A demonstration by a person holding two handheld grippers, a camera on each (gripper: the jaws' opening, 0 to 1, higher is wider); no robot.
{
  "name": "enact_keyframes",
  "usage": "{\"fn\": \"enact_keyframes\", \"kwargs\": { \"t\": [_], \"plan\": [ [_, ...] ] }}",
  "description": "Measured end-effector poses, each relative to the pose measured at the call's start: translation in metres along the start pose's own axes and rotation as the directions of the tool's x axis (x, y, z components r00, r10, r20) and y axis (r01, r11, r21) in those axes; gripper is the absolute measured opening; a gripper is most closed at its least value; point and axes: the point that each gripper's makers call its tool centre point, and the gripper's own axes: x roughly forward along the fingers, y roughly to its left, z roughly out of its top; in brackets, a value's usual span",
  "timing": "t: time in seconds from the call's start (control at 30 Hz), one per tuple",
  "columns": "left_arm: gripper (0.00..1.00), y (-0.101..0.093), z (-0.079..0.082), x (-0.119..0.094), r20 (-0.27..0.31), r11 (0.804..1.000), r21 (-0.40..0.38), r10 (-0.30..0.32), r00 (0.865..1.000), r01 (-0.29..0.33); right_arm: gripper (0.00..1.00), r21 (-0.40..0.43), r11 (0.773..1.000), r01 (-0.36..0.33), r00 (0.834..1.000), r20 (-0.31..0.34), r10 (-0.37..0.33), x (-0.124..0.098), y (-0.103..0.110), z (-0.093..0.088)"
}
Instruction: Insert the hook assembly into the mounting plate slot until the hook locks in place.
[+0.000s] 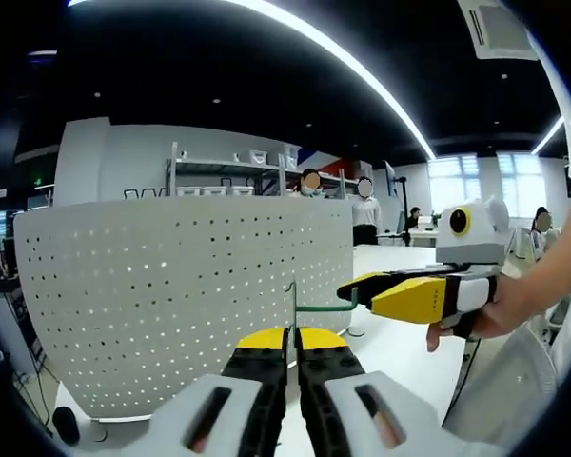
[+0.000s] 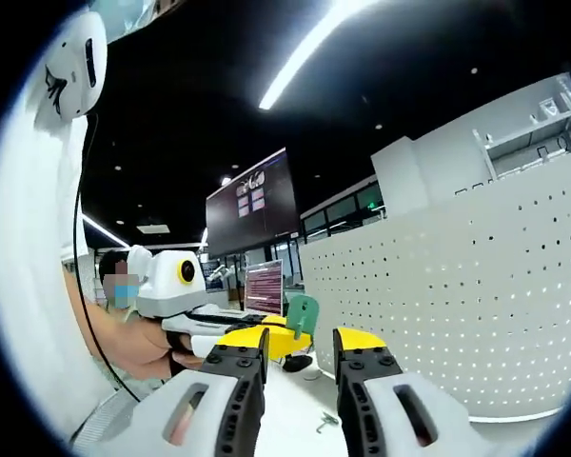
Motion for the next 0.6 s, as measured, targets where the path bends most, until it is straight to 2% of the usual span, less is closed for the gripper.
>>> {"fn": "enact_keyframes", "kwargs": {
  "t": [0.2, 0.6],
  "plan": [
    [0.02, -0.007, 0.003, 0.003, 0.008, 1.000, -0.004, -0.010, 1.000, 0.010, 0.23, 0.044, 0.999, -0.002, 1.000, 0.032, 0.000, 0.002, 0.001, 0.005],
    [0.02, -0.020, 0.008, 0.005, 0.030, 1.000, -0.003, -0.016, 0.999, 0.016, 0.14, 0.065, 0.998, 0.001, 0.999, 0.036, -0.004, 0.010, 0.001, 0.007]
  ]
}}
